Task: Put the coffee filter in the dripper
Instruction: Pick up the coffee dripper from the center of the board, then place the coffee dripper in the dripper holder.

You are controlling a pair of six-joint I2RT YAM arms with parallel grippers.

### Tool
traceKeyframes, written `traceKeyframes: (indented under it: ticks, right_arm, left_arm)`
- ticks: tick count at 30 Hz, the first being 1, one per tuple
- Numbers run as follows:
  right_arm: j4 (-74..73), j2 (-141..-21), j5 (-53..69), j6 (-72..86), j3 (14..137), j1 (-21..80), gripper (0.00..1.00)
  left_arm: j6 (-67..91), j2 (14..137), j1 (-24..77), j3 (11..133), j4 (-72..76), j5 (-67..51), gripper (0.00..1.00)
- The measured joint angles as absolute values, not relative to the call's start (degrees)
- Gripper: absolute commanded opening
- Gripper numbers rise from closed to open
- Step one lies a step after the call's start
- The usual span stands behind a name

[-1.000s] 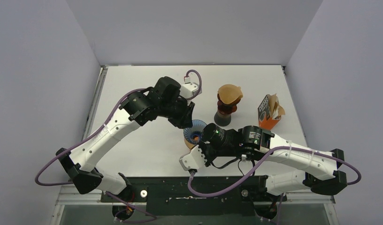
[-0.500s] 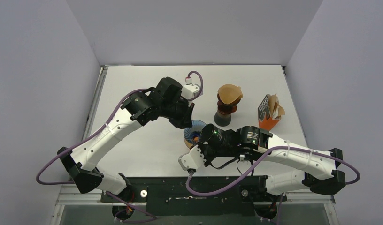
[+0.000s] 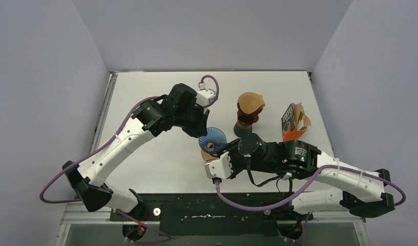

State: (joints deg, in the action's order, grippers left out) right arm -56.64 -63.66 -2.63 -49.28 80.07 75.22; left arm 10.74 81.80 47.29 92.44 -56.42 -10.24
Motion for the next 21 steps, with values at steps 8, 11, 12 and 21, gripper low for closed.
traceKeyframes:
  ticks: [8,11,12,21]
  right_arm:
    - [-49.12,-59.09,-9.76,-35.18,78.67,75.35,0.49]
    - [-46.68,-59.31,-13.41,-27.79,78.63,74.43,0.48]
    - [-46.15,-59.77,-14.46,-25.26,78.7,73.8,0.48]
    - [-47.37,-68.25,-13.54,-5.76,81.28,57.08,0.52]
  left_arm:
    - [11.81,78.43,42.0,85.32,-51.92,-11.97,0.0]
    - [12.05,76.29,41.45,83.11,-49.8,-12.8,0.0]
    - [12.27,75.55,41.34,82.65,-49.25,-13.08,0.0]
    - [13.74,71.37,40.27,79.5,-45.06,-16.16,0.0]
